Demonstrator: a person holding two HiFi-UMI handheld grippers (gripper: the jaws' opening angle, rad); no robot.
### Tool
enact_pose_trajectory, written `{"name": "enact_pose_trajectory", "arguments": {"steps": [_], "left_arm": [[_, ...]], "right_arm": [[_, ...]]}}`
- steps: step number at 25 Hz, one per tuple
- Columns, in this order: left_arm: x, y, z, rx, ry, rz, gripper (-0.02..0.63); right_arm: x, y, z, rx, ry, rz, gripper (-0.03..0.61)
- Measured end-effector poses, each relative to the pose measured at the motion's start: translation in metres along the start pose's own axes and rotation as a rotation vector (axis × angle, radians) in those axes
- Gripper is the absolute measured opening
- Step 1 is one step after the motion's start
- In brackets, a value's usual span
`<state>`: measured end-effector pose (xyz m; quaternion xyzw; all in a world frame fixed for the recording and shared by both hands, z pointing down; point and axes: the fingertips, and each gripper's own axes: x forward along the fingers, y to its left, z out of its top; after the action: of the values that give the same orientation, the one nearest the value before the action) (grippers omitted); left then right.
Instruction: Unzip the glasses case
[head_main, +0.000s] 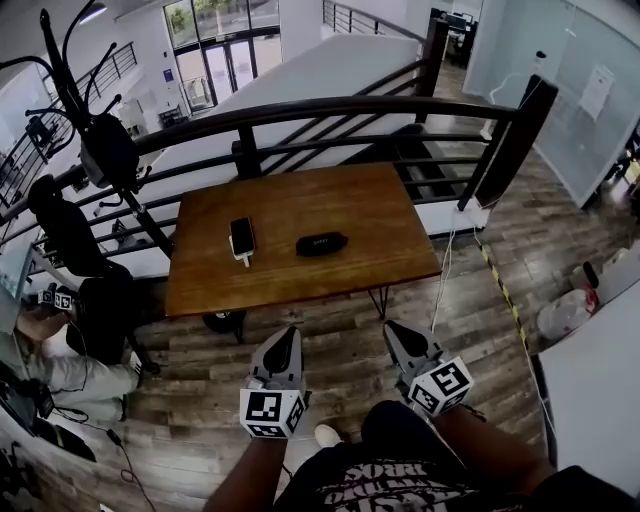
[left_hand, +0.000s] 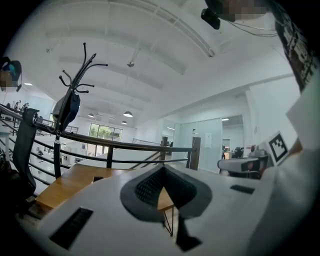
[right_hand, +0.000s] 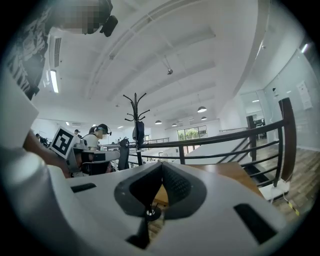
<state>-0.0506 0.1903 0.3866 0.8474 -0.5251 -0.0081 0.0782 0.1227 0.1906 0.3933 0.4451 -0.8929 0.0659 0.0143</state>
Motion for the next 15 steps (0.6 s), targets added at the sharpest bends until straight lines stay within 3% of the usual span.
{"name": "enact_pose_trajectory", "arguments": {"steps": [7,15], "left_arm": [[0.011,0.031,0.0,-0.022,-0.005,0.011,0.005],[0.074,0.061,-0.002,-0.001,0.014,0.032,0.005]], "right_arm": [[0.024,0.005,0.001,-0.011,0.032,-0.014,-0.003],[0.084,-0.033,0.003,-0.019,0.023,-0.011,-0.002]]}}
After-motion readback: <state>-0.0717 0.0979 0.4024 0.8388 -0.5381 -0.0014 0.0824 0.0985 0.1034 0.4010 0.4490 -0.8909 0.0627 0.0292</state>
